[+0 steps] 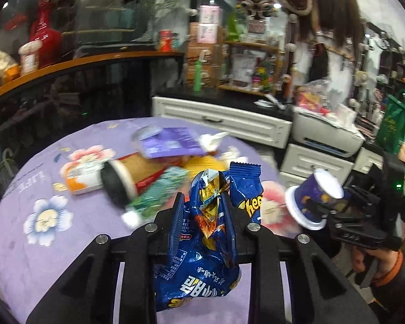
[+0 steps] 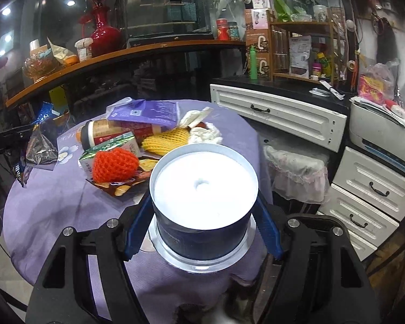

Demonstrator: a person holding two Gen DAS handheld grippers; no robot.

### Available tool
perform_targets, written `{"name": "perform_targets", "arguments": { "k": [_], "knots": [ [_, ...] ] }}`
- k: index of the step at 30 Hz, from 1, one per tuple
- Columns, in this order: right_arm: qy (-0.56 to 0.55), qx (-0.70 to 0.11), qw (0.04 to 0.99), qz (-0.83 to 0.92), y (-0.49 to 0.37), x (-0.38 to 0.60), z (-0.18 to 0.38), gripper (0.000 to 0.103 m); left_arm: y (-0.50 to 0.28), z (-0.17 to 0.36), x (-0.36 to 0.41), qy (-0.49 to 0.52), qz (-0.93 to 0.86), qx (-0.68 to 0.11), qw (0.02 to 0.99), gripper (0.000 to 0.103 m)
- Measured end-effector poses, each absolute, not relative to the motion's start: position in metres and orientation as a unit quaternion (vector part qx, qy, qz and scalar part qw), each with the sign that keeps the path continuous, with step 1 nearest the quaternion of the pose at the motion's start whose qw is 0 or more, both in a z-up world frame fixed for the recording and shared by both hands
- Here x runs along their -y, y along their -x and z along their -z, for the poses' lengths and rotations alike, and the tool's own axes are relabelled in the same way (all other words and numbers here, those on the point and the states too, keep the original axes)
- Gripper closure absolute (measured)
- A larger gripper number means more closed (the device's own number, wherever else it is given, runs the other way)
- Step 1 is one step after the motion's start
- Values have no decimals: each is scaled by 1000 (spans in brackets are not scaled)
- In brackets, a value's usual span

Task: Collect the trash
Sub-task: 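Carry the chip bag over the black bin and open the left gripper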

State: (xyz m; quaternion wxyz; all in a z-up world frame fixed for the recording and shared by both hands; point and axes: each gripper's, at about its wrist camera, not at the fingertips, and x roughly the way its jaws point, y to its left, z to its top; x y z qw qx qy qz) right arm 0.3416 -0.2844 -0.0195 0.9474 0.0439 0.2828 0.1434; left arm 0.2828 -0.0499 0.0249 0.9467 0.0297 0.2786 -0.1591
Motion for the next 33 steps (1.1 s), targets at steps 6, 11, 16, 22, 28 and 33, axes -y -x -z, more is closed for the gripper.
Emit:
{"name": "perform_targets", "arguments": {
  "k": [6, 11, 16, 22, 28, 33],
  "knots": [
    [-40, -283, 955, -79, -332, 343, 23, 33, -289, -14, 144, -52, 239, -286, 927, 76],
    [-43, -299, 953, -13, -320, 402, 38, 33, -306, 15, 235, -68, 293, -318, 899, 76],
    [-36, -322, 945, 48, -301, 457, 63, 33, -321, 62, 301, -78, 317, -368, 871, 76],
    [-60, -347, 933, 77, -282, 501, 90, 33, -336, 129, 368, -87, 332, -433, 834, 75],
    [-77, -364, 924, 91, -277, 524, 112, 33, -343, 177, 396, -92, 339, -470, 809, 64],
    [-94, -373, 918, 96, -276, 535, 124, 33, -343, 190, 398, -114, 325, -478, 808, 45]
  ]
}}
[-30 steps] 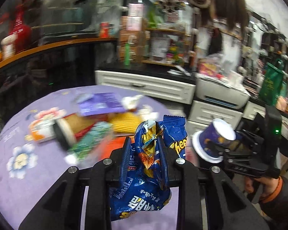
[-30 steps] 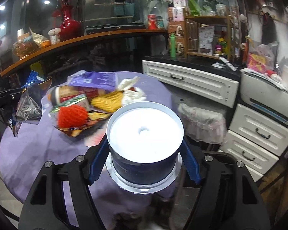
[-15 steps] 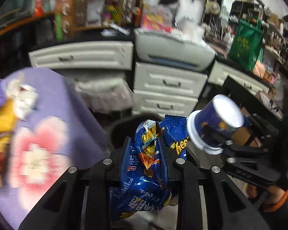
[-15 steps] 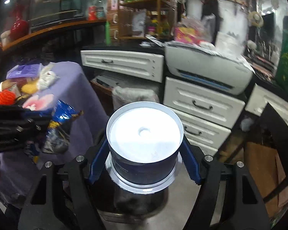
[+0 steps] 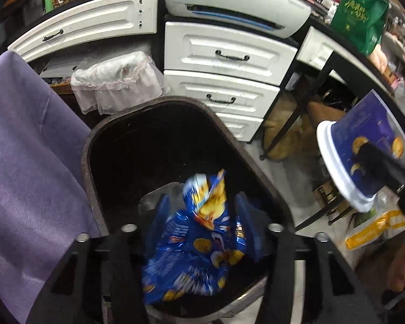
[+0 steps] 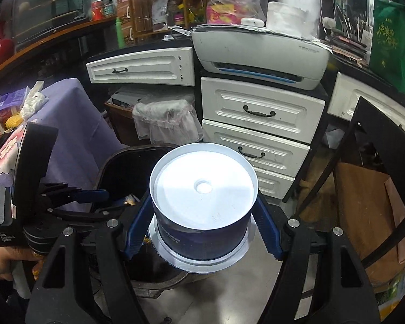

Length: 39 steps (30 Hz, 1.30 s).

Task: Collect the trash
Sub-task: 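Carry the chip bag over the black bin and open the left gripper, then lower the paper cup into the black bin and open the right gripper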

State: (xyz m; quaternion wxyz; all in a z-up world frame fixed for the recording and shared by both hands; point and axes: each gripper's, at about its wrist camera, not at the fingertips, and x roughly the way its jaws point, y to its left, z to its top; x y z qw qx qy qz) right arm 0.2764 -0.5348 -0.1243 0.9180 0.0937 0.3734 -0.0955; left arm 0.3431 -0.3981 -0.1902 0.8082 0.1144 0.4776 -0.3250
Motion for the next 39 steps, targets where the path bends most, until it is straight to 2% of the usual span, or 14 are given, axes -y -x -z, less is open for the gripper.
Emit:
{"name": "perform_targets", "arguments": {
  "k": [6, 9, 12, 19, 24, 34, 39],
  "knots": [
    [-104, -382, 914, 89, -285, 535, 133, 33, -343, 186, 383, -89, 316, -472, 818, 41],
    [-99, -389, 913, 77, -294, 524, 137, 33, -334, 169, 367, -75, 305, -442, 840, 33],
    [-101, -406, 907, 48, -308, 509, 144, 33, -321, 148, 353, -82, 290, -408, 862, 30],
    [-97, -489, 867, -6, -358, 465, 181, 32, -297, 87, 320, -80, 272, -339, 897, 18],
    [-71, -539, 840, -16, -386, 442, 210, 32, -283, 65, 300, -71, 273, -309, 908, 11],
    [-59, -602, 796, 9, -425, 434, 255, 32, -284, 52, 269, -67, 242, -295, 922, 10],
    [-58, -606, 793, 19, -423, 430, 261, 24, -283, 51, 255, -63, 233, -295, 925, 9]
  ]
}}
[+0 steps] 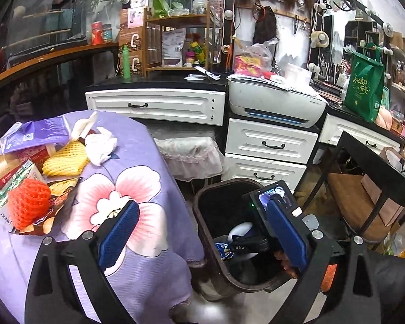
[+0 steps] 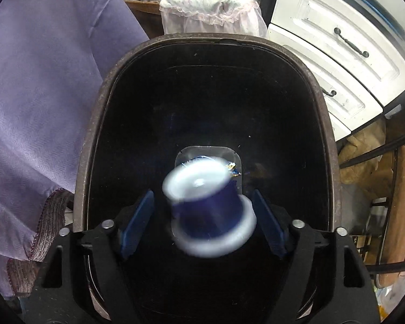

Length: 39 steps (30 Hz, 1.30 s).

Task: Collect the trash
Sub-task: 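Lower the paper cup into the black bin and open the right gripper, then move both grippers back over the table toward the remaining trash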

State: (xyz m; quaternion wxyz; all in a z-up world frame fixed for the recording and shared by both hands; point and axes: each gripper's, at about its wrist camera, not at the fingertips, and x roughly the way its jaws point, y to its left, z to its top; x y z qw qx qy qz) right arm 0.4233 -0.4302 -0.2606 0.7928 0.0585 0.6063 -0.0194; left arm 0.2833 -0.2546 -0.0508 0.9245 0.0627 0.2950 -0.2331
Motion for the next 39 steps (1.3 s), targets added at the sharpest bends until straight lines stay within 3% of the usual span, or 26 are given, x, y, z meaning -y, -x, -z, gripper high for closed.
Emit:
{"name": "perform_targets", "arguments": {
  "k": [6, 19, 30, 39],
  "knots": [
    [-50, -580, 813, 23, -408, 428, 241, 23, -281, 48, 244, -62, 227, -294, 926, 8],
    [-65, -448, 891, -9, -365, 396, 122, 23, -271, 38, 190, -63, 195, -295, 933, 7],
    [-12, -350, 934, -76, -344, 328, 44, 22, -259, 29, 99, -53, 126, -289, 947, 7],
    [11, -334, 929, -159, -349, 255, 21, 19, -260, 31, 18, -42, 61, -305, 949, 7]
  ]
}}
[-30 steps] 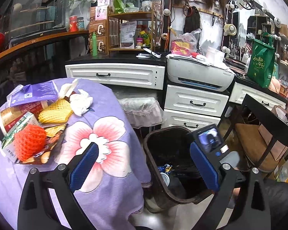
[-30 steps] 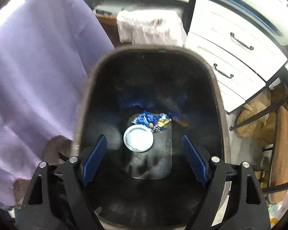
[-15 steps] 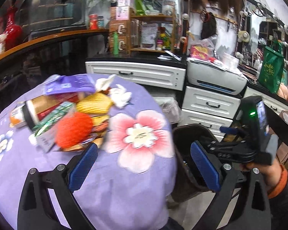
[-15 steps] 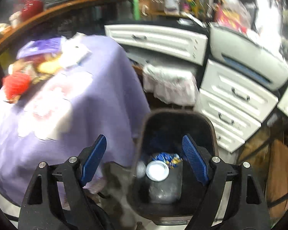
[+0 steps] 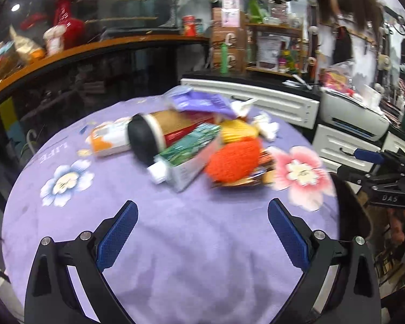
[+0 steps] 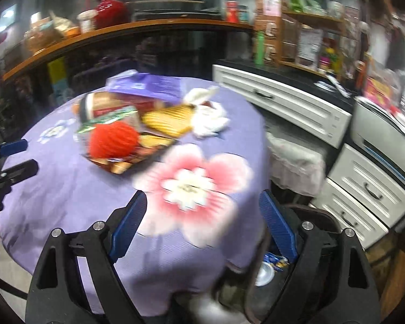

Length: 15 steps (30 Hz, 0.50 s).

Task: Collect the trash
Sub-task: 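Move both grippers back over the table toward the remaining trash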

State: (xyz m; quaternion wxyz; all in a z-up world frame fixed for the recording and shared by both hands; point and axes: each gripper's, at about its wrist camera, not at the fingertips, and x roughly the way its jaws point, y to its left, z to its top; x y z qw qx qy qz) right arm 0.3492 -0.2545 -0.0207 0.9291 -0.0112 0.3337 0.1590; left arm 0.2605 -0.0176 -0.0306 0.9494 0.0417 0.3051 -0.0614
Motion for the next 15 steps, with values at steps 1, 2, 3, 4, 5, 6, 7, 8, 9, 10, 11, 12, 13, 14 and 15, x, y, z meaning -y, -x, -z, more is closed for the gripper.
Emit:
{"name": "perform_targets", "arguments": {
  "k": [1, 2, 3, 4, 5, 6, 7, 8, 9, 10, 11, 12, 13, 14, 15],
  "knots": [
    [15, -333, 927, -170, -351, 244, 19, 19, -260, 31, 11, -38, 57, -307, 949, 7],
    [18, -331, 926, -181, -353, 233, 17, 19, -260, 32, 4, -35, 52, -308, 949, 8],
    [22, -328, 925, -190, -353, 225, 16, 19, -259, 32, -2, -33, 49, -310, 949, 8],
    [29, -324, 923, -207, -355, 211, 12, 19, -259, 32, -5, -32, 46, -311, 949, 8],
    [33, -322, 922, -213, -356, 203, 11, 19, -257, 32, -11, -29, 44, -311, 949, 8],
    [40, -318, 921, -222, -358, 191, 7, 19, -257, 32, -14, -27, 44, -312, 949, 9],
    [44, -317, 920, -227, -360, 182, 6, 19, -256, 32, -16, -25, 44, -313, 949, 9],
    [50, -317, 918, -232, -363, 174, 4, 19, -256, 32, -19, -26, 43, -314, 948, 10],
    [54, -317, 917, -235, -366, 164, 3, 19, -256, 33, -21, -26, 43, -314, 948, 10],
    [56, -319, 916, -238, -370, 157, 2, 19, -255, 33, -22, -28, 42, -315, 948, 10],
    [53, -323, 913, -244, -376, 148, 1, 19, -256, 33, -24, -27, 43, -315, 948, 10],
    [49, -327, 911, -246, -380, 144, 2, 19, -256, 32, -26, -25, 44, -316, 947, 11],
    [45, -333, 909, -247, -386, 138, 3, 19, -256, 33, -28, -24, 45, -316, 947, 11],
    [46, -341, 906, -245, -392, 132, 5, 19, -256, 33, -29, -23, 45, -317, 947, 11],
    [49, -347, 904, -243, -396, 128, 7, 19, -256, 34, -31, -22, 45, -318, 947, 11]
  ]
}}
